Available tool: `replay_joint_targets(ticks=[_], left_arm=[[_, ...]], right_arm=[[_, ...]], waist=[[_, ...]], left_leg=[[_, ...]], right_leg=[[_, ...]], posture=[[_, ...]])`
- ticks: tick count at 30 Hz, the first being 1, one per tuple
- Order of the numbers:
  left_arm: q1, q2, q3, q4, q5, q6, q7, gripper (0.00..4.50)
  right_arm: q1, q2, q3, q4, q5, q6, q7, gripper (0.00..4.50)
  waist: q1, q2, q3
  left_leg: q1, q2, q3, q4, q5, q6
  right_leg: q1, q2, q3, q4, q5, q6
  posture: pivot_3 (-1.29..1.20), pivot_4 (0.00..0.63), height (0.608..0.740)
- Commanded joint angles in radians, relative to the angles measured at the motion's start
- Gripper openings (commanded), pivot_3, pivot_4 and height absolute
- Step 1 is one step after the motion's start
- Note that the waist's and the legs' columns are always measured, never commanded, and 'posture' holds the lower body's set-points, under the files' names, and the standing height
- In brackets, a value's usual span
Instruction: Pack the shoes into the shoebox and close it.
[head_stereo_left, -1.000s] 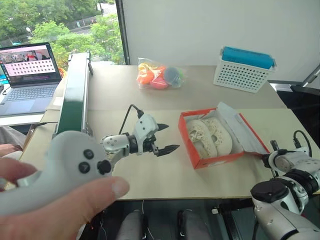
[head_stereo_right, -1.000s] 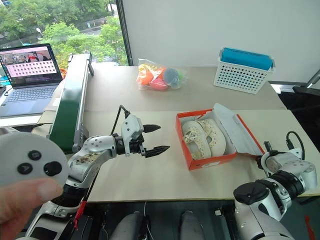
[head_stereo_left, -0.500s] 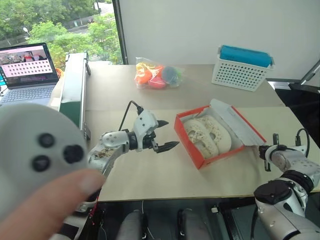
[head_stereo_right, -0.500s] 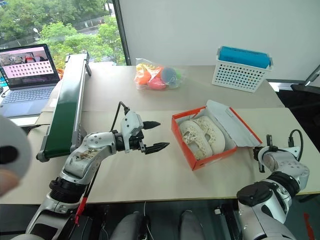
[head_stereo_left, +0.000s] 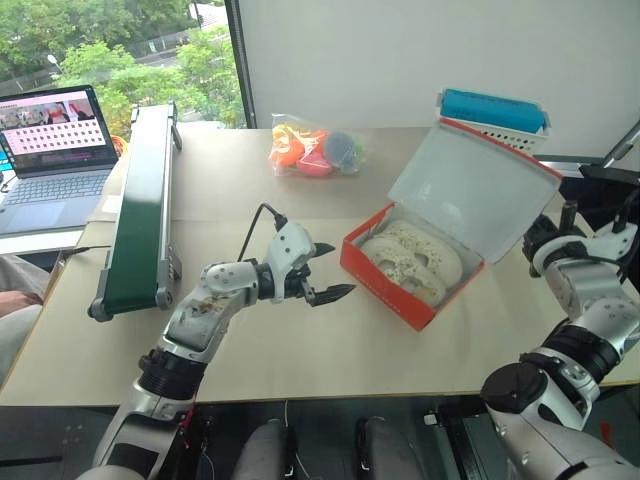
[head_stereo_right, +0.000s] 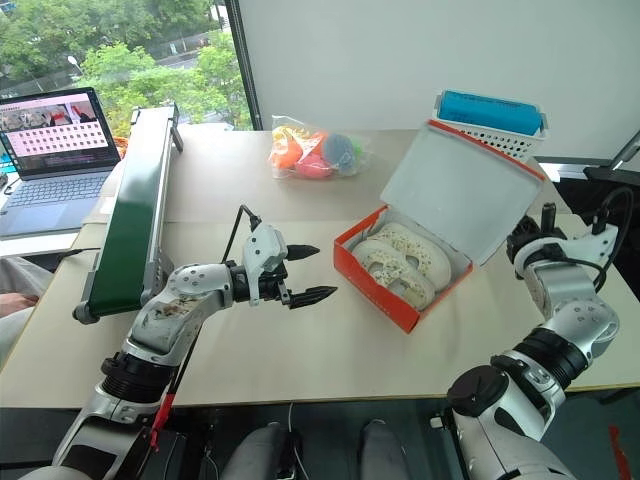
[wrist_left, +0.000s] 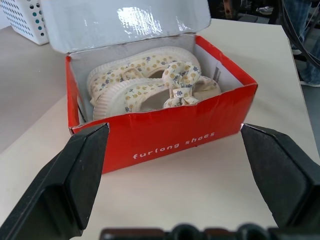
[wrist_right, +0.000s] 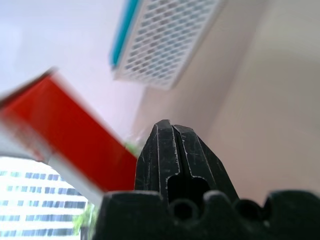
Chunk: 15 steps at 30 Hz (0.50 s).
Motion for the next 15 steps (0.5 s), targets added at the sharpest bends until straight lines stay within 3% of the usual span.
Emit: replay_joint_targets(ticks=[1,9,15], left_arm=[[-0.024,-0.003,0.001,-0.015,0.008,-0.029,-0.005,4.5],[-0.022,-0.004,0.004,-0.022,0.01,-0.027,0.0,4.5],[-0.025,-0.008,0.006,-0.021,0.011,-0.027,0.007,4.5]], right_arm=[[0.053,-0.093,0.183,-0.169,0.024,0.074,0.15,0.04],[0.219,-0.359,0.625,-0.379,-0.043,0.244,0.428,0.04],[0.212,-0.427,0.803,-0.314,-0.182,0.233,0.467,0.04]], waist=[[0.001,0.0,0.0],[0.003,0.0,0.001],[0.006,-0.001,0.002]], left_leg=[[0.0,0.0,0.0,0.0,0.0,0.0],[0.0,0.001,0.0,0.0,0.0,0.0],[-0.001,0.0,0.0,0.0,0.0,0.0]], right_leg=[[0.0,0.0,0.0,0.0,0.0,0.0],[0.0,0.0,-0.001,-0.001,0.0,0.0],[0.0,-0.001,-0.001,-0.002,0.0,0.0]], posture=[[0.0,0.15,0.699],[0.0,0.15,0.699],[0.0,0.15,0.699]])
